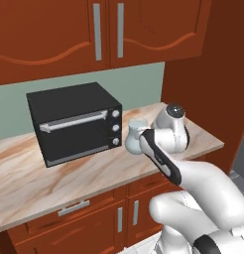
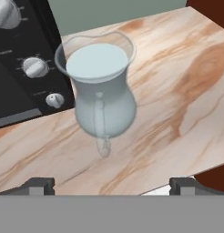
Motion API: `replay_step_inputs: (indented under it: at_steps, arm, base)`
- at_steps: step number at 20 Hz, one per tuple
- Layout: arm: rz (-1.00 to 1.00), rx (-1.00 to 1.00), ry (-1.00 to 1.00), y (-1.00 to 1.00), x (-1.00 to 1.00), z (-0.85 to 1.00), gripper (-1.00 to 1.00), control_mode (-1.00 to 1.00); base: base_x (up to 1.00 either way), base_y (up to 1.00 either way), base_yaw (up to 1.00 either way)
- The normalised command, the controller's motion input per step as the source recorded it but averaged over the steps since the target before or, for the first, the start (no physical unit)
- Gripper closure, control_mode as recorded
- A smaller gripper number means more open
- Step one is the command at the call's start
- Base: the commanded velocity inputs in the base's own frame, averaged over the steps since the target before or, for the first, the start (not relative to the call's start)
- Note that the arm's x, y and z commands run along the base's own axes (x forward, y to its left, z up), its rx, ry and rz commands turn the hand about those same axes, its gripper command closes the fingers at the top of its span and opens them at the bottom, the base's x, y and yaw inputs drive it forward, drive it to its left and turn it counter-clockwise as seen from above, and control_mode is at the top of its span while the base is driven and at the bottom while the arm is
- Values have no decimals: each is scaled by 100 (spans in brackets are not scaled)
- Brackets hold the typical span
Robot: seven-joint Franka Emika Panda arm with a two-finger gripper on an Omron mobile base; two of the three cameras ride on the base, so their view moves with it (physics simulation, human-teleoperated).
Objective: Move the condiment bottle and walnut from the second highest shelf to the top shelf to make space. Then, place the pitcher from the counter on the cleared second highest shelf.
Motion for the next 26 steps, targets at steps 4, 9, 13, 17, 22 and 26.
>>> replay_step_inputs:
  at_steps: [4,9,13,17,22,26]
  arm:
    - [0,0,0,0,25,-28,-100,-100]
    - [0,0,0,0,28,-27,-100,-100]
    - [0,0,0,5,30,-27,-100,-100]
    - [0,0,0,6,30,-26,-100,-100]
    - [0,0,0,8,32,-23,-100,-100]
    - [0,0,0,7,32,-20,-100,-100]
  base:
    - [0,0,0]
    - [0,0,0]
    - [0,0,0]
    - [0,0,0]
    - [0,0,0]
    - [0,0,0]
